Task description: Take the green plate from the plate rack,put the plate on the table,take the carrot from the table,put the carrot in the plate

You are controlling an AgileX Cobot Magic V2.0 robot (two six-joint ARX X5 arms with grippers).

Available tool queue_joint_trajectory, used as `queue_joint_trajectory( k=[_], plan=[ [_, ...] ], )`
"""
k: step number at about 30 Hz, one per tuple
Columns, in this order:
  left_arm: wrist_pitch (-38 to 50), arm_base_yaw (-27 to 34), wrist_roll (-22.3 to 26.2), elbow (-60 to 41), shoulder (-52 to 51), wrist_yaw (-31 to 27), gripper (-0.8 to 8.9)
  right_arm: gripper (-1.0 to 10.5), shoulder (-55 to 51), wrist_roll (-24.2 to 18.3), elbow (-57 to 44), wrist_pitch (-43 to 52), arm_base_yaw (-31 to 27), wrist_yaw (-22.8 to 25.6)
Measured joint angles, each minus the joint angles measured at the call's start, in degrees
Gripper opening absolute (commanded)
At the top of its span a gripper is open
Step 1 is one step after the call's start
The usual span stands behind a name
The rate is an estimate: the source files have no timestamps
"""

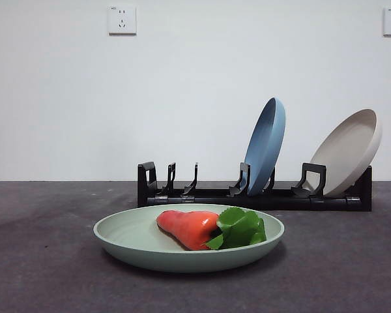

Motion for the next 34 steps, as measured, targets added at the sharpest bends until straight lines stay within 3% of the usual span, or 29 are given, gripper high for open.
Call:
queue_joint_trajectory(
  k=[5, 16, 27, 34],
  plan=[
    [8.98, 3.52, 0.11, -17.4, -8.74, 0.15, -0.03, 0.0, 0.0, 0.0, 0.0, 0.0, 0.0, 0.0],
    [9.11, 7.69, -2.1, -46.23, -25.62, 0.17, -0.03, 0.0, 0.0, 0.0, 0.0, 0.0, 0.0, 0.0],
    [9.07, 7.96, -3.82, -59.76, -34.12, 0.15, -0.03, 0.0, 0.0, 0.0, 0.0, 0.0, 0.0, 0.0],
    [6.38, 7.96, -4.26, -61.88, -36.59, 0.13, -0.03, 0.0, 0.0, 0.0, 0.0, 0.0, 0.0, 0.0]
  ],
)
